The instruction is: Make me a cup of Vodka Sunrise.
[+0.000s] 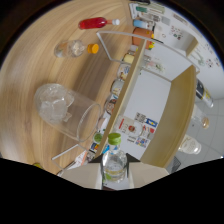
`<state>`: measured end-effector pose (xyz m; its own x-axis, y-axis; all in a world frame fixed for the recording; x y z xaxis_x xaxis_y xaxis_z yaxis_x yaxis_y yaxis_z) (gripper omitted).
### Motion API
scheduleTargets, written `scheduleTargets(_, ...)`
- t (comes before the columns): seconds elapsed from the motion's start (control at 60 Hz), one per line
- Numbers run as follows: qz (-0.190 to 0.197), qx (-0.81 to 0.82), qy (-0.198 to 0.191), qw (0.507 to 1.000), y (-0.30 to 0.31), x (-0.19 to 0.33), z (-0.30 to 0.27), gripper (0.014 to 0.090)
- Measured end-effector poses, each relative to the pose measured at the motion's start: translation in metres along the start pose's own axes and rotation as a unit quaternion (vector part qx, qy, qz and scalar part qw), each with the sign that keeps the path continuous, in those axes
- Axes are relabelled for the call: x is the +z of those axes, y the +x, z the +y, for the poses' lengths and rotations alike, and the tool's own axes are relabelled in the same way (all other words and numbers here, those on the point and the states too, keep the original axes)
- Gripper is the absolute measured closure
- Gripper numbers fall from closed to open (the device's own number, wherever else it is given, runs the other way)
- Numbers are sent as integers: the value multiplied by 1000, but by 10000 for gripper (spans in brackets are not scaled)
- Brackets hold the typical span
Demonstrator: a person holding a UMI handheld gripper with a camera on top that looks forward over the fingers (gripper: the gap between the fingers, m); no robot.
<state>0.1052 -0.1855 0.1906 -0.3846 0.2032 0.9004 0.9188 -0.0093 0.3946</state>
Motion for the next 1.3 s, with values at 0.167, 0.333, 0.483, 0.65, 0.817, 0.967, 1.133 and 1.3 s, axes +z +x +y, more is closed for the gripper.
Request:
scheduleTargets(0.167,-2,-80,-2,997,-4,0,-2,695)
scheduleTargets(0.333,-8,-61,0,998,-4,-4,-6,694)
scheduleTargets(0.483,-9,34,0,999,7,-10,-3,691)
scheduleTargets(0.65,3,298,23,954,47,-28,5,691)
scheduleTargets(0.817,0,569,65,820,69,-37,19,690)
scheduleTargets(0.967,-33,727,67,683,40,-28,30,691)
scheduleTargets(1.133,-83,802,28,591,-28,-3,26,691)
scheduleTargets(1.3,-128,817,5,563,-88,15,6,693)
